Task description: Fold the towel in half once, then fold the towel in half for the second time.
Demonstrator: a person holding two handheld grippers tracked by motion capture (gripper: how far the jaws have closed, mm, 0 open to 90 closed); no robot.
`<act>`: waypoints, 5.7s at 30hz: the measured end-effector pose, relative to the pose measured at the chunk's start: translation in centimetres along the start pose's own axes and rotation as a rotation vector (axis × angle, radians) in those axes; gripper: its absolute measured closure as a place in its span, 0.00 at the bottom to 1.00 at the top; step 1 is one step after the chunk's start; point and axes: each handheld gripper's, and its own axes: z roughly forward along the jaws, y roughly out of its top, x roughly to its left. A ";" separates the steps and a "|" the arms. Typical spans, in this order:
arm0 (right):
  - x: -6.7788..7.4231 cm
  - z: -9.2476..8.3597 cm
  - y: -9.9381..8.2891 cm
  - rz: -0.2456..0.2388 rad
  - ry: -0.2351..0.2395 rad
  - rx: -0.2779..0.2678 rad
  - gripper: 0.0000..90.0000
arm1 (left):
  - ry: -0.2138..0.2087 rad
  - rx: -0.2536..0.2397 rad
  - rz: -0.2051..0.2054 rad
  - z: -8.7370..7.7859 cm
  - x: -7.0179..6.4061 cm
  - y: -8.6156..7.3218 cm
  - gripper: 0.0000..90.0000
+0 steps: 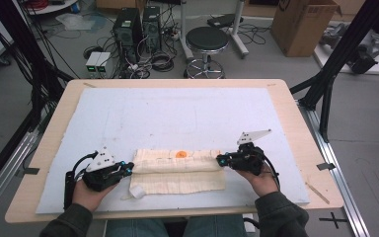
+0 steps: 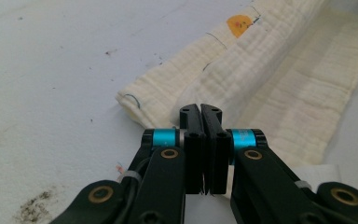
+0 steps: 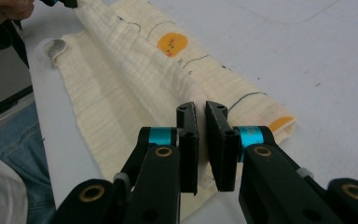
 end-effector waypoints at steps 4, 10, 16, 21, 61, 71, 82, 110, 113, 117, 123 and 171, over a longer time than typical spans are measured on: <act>0.4 -0.1 -0.4 -0.012 -0.001 0.007 0.92 | -0.015 0.006 0.005 -0.1 -0.4 -0.4 0.97; 0.7 -0.3 -1.0 -0.017 0.003 0.017 0.92 | -0.038 0.010 0.018 -0.3 -0.9 -0.7 0.97; 1.1 -0.6 -1.3 -0.021 0.019 0.024 0.87 | -0.077 -0.019 0.031 -1.0 -1.2 -0.7 0.87; 1.4 -1.7 -1.3 -0.026 0.039 -0.013 0.80 | -0.091 -0.083 -0.002 -2.0 -0.8 -0.2 0.75; 3.1 0.7 -3.2 -0.114 0.041 0.083 0.70 | -0.133 0.048 0.021 0.9 -1.1 -0.8 0.67; 2.4 0.4 -2.9 -0.074 0.023 0.047 0.65 | -0.112 0.028 -0.002 0.9 -0.7 -0.3 0.60; 1.5 1.1 -1.6 -0.062 0.003 0.033 0.57 | -0.077 0.001 -0.058 1.1 0.2 0.4 0.52; -1.1 1.7 1.9 -0.027 -0.056 -0.033 0.44 | -0.019 -0.021 -0.084 1.8 2.4 2.7 0.48; -1.3 1.8 2.5 -0.028 -0.058 -0.029 0.44 | -0.021 -0.016 -0.084 2.1 2.7 3.1 0.48; -1.6 2.2 3.2 -0.031 -0.063 -0.027 0.44 | -0.028 -0.024 -0.091 2.4 2.9 4.1 0.48; -2.0 2.1 4.1 -0.028 -0.061 -0.031 0.44 | -0.034 -0.016 -0.087 3.2 3.1 4.9 0.48; -5.5 3.9 1.7 0.113 -0.059 0.142 0.66 | -0.060 0.193 -0.190 7.5 6.5 3.1 0.55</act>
